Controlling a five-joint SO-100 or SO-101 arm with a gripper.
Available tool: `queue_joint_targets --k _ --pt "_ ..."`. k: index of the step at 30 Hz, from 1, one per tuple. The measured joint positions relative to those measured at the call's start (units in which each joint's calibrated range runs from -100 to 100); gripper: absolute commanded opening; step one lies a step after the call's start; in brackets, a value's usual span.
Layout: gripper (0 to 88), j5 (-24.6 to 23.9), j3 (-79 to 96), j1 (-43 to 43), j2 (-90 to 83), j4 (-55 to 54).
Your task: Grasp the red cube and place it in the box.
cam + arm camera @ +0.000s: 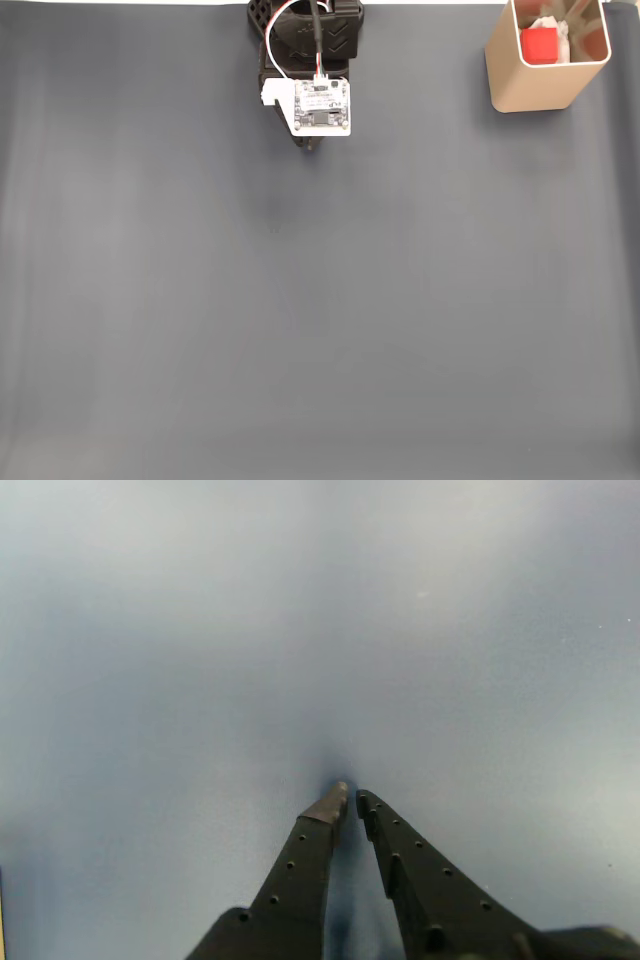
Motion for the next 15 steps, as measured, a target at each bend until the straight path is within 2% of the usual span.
queue_joint_targets --k 15 --pt "0.3 0.0 0.0 0.0 0.0 0.1"
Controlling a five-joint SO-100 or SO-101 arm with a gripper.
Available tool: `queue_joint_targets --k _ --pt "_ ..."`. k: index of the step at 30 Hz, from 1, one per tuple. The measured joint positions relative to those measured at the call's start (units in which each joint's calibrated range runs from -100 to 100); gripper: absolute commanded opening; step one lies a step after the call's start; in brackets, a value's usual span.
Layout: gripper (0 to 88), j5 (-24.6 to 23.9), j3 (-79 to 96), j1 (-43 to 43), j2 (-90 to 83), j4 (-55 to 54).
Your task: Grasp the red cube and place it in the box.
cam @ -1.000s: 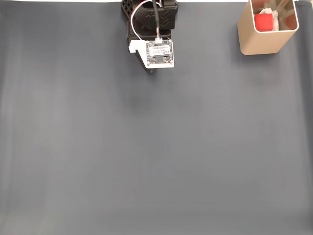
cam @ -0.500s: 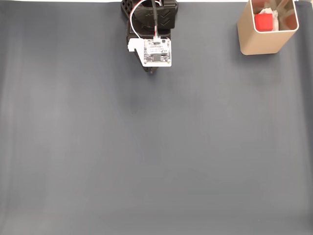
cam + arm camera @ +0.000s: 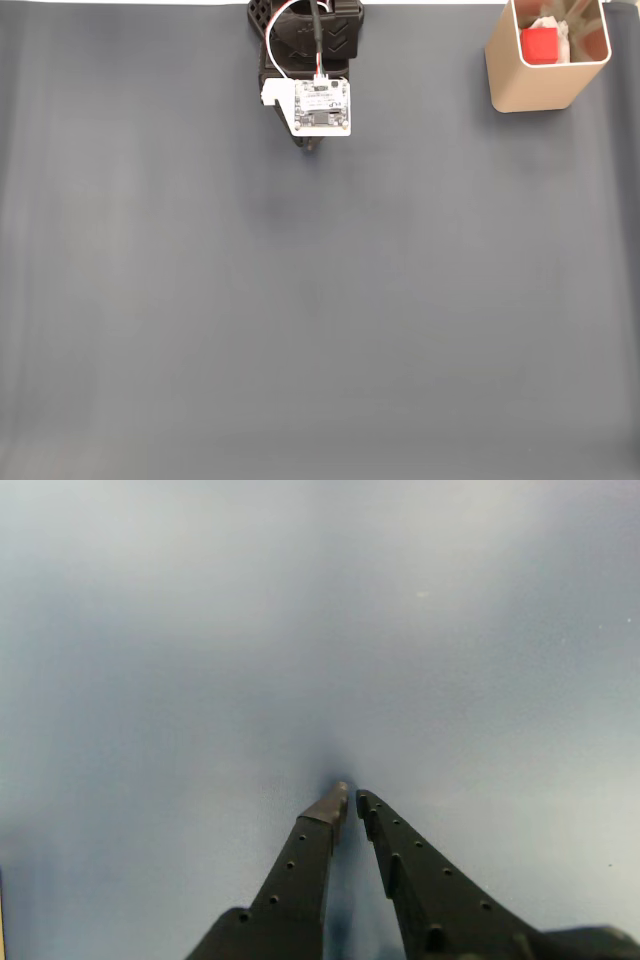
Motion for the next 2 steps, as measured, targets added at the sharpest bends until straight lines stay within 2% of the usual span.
queue_joint_targets --k 2 --pt "0.3 0.0 0.0 0.0 0.0 0.0"
